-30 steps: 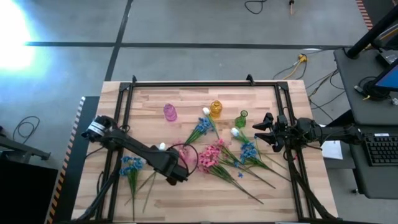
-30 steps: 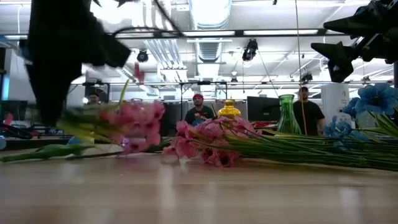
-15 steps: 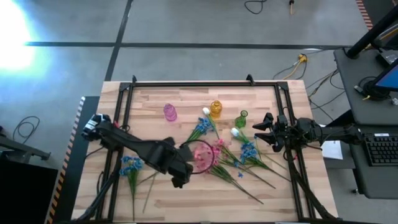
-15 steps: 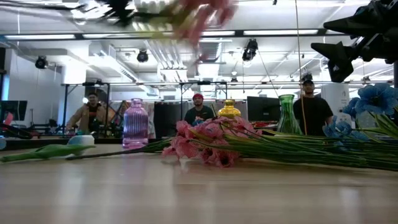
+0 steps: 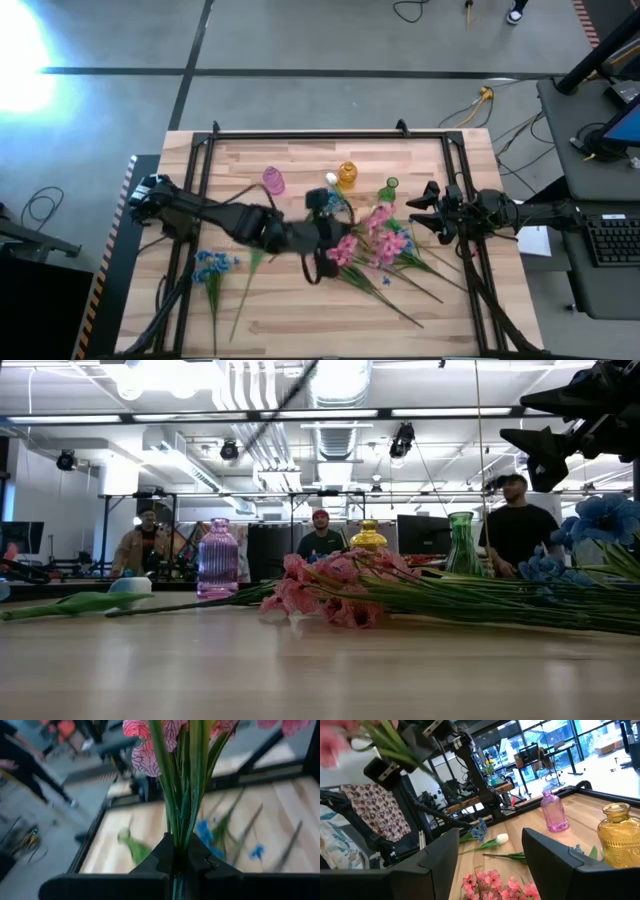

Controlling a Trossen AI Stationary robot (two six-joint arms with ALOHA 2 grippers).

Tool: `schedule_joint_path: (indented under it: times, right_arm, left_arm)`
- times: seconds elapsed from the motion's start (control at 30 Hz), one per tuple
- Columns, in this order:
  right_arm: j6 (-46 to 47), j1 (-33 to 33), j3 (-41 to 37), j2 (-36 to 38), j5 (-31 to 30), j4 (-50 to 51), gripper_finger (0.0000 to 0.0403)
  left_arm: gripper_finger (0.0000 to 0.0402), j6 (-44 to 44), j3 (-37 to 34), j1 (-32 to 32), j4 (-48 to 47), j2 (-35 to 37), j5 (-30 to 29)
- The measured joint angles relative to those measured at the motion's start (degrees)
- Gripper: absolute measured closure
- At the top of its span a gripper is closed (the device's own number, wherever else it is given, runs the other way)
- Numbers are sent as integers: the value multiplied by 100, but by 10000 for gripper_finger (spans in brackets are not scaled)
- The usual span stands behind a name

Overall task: Sort flowers into vase by color
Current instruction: Put the left pink flowers into the yellow vase

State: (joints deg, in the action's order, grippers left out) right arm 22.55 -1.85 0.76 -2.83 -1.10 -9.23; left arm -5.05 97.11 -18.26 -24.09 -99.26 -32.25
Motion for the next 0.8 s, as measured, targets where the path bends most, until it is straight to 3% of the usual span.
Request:
schedule_joint_path:
  times: [0.4, 0.5, 0.6, 0.8]
  right_arm:
    - [-2, -2, 2, 0, 0, 2, 193]
    - [1, -2, 2, 0, -4, 0, 193]
    - [42, -2, 0, 0, -44, 0, 193]
    - [66, -1, 0, 0, -60, 0, 193]
  left_arm:
    - [401, -1685, -3111, 1547, 5347, 959, 2644]
    - [401, -1515, -3550, 2014, 6303, 1057, 3164]
    - [401, -1255, -3747, 2478, 6927, 1129, 3228]
    - [401, -260, -3787, 3480, 7559, 987, 3559]
